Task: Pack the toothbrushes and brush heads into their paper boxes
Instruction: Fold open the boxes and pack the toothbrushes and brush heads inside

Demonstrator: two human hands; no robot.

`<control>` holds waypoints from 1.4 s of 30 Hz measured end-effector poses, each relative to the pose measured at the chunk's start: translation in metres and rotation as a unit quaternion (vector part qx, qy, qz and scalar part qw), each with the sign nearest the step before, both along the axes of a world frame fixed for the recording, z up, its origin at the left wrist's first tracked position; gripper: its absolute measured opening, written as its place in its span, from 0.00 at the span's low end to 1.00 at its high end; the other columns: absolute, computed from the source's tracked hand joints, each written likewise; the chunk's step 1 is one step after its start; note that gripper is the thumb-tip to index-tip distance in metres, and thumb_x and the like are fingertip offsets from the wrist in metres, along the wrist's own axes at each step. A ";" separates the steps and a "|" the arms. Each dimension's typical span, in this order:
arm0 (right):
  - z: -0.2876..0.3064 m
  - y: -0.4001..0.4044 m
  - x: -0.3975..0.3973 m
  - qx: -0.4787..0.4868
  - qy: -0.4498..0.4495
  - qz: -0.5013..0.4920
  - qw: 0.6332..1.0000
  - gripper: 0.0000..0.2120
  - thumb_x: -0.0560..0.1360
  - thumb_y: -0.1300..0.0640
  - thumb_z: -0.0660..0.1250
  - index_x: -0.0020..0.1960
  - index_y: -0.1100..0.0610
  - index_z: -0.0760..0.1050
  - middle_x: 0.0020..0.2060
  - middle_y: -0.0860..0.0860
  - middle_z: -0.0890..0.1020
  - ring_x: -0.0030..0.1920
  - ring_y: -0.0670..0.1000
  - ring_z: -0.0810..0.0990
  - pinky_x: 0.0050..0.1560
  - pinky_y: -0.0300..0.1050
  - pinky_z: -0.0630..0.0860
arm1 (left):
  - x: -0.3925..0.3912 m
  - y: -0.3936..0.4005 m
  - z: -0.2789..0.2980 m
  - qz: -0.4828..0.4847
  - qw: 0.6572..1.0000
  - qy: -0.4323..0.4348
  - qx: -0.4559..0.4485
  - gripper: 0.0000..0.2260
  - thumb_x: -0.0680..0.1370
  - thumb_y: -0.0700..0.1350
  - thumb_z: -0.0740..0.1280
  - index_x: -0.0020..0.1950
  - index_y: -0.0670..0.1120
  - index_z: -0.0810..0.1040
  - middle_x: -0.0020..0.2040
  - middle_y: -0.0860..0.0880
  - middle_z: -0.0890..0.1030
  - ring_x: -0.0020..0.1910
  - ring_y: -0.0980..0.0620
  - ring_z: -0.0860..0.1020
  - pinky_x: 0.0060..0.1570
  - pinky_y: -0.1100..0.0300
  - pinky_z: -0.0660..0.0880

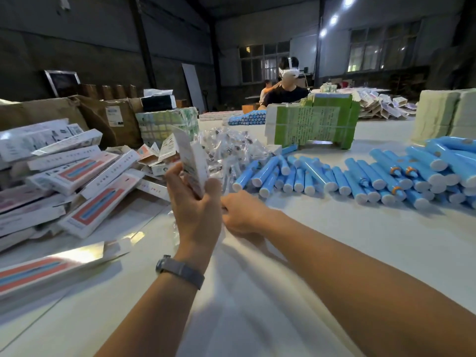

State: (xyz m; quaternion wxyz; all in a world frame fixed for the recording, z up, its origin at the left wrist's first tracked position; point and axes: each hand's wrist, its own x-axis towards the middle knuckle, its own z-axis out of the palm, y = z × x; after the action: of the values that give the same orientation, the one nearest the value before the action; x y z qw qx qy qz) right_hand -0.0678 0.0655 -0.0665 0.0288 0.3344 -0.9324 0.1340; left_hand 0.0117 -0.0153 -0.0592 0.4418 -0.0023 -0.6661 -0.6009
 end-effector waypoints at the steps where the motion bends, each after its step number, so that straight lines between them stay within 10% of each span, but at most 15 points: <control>1: -0.002 -0.001 0.000 -0.005 0.018 -0.003 1.000 0.07 0.78 0.56 0.62 0.41 0.50 0.70 0.49 0.55 0.79 0.54 0.59 0.77 0.44 0.49 0.71 | -0.001 0.001 0.000 0.004 1.000 0.002 -0.004 0.18 0.71 0.51 0.64 0.57 0.62 0.62 0.57 0.52 0.70 0.55 0.51 0.76 0.40 0.66 0.76; 12: 0.037 0.046 -0.003 -0.217 -0.018 -0.032 0.975 0.16 0.76 0.60 0.67 0.63 0.55 0.76 0.39 0.45 0.75 0.37 0.43 0.75 0.42 0.36 0.73 | 0.003 0.005 0.002 -0.060 0.998 0.013 0.021 0.15 0.72 0.47 0.61 0.56 0.62 0.64 0.54 0.47 0.73 0.47 0.55 0.74 0.38 0.68 0.76; 19: 0.099 0.108 0.036 -0.543 -0.051 0.069 0.835 0.15 0.70 0.68 0.62 0.51 0.54 0.80 0.31 0.47 0.78 0.30 0.44 0.74 0.30 0.38 0.71 | 0.011 0.018 -0.001 -0.167 0.982 0.054 -0.075 0.19 0.72 0.36 0.62 0.61 0.48 0.62 0.50 0.51 0.70 0.43 0.70 0.75 0.41 0.69 0.77; 22: 0.116 0.123 0.053 -0.537 -0.081 0.118 0.831 0.15 0.67 0.67 0.60 0.39 0.55 0.83 0.35 0.57 0.77 0.30 0.46 0.70 0.28 0.37 0.65 | 0.014 0.020 -0.002 -0.191 0.974 0.048 -0.111 0.22 0.73 0.35 0.65 0.61 0.49 0.61 0.54 0.52 0.70 0.48 0.71 0.75 0.45 0.68 0.77; 35: 0.127 0.131 0.088 -0.392 -0.004 0.189 0.900 0.14 0.69 0.74 0.71 0.45 0.56 0.79 0.39 0.52 0.84 0.42 0.56 0.84 0.47 0.50 0.83 | 0.010 0.025 -0.011 -0.196 0.955 0.094 -0.202 0.27 0.72 0.35 0.74 0.62 0.55 0.66 0.54 0.64 0.77 0.52 0.63 0.79 0.49 0.68 0.77; 42: 0.115 0.109 0.095 -0.346 0.065 0.208 0.913 0.16 0.66 0.71 0.72 0.42 0.51 0.75 0.40 0.46 0.77 0.32 0.47 0.74 0.33 0.37 0.76 | 0.013 0.029 -0.011 -0.178 0.961 0.070 -0.201 0.22 0.69 0.49 0.73 0.56 0.62 0.67 0.50 0.64 0.75 0.49 0.57 0.77 0.47 0.60 0.78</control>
State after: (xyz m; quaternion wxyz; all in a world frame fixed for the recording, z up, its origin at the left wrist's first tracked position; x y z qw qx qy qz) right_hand 0.0268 0.1748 0.0486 0.1742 0.4982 -0.7331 0.4290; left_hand 0.0250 0.0142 -0.0700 0.3632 -0.2517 -0.7297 -0.5218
